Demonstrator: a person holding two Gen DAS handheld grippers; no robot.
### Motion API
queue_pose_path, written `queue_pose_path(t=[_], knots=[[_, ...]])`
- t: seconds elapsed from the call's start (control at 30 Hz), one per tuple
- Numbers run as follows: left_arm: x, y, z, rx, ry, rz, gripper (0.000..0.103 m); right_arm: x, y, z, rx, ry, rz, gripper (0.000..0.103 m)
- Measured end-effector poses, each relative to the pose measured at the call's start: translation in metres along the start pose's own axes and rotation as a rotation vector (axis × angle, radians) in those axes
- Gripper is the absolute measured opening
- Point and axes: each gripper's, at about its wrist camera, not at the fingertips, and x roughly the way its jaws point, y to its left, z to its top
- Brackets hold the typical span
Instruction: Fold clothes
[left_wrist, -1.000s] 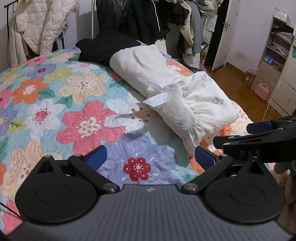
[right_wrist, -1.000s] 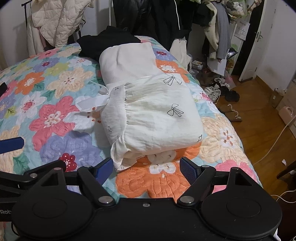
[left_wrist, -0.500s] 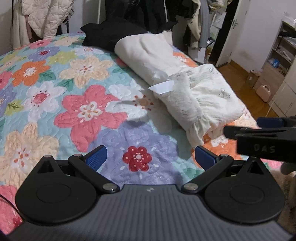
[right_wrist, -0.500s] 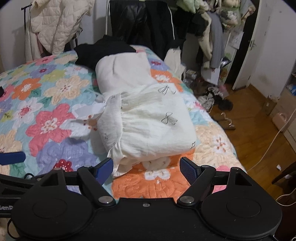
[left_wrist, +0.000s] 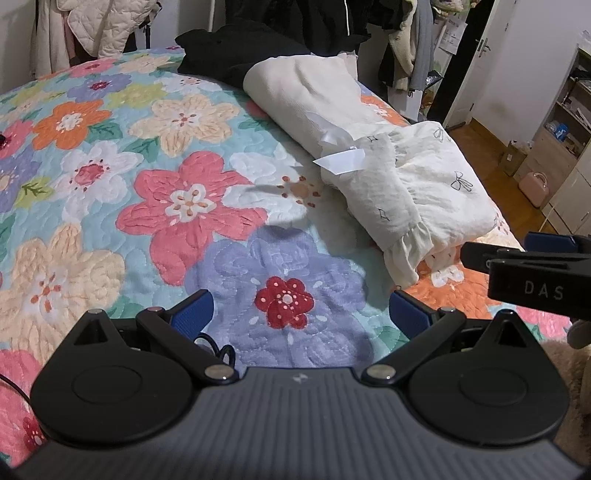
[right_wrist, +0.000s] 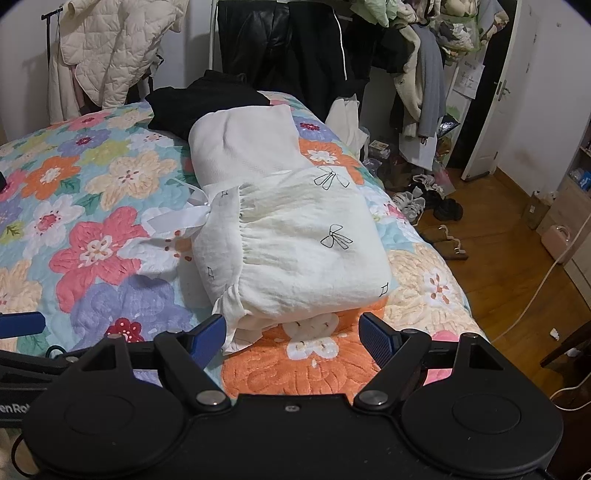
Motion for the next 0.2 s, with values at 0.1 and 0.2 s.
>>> queue_pose_path(t=[0.1,0.2], knots=[[-0.0026,0.0025,0.0008,-0.004,0.001,-0.001,0.103,0.0003,0.0,0.0002,0.0,0.0,-0.002,0.083],[-0.0055,0.0052,0.0016,-0.009,0.001,-0.003,0.103,0.001,0.0002,0.0005,-0.001,0.003,-0.001,0.083]])
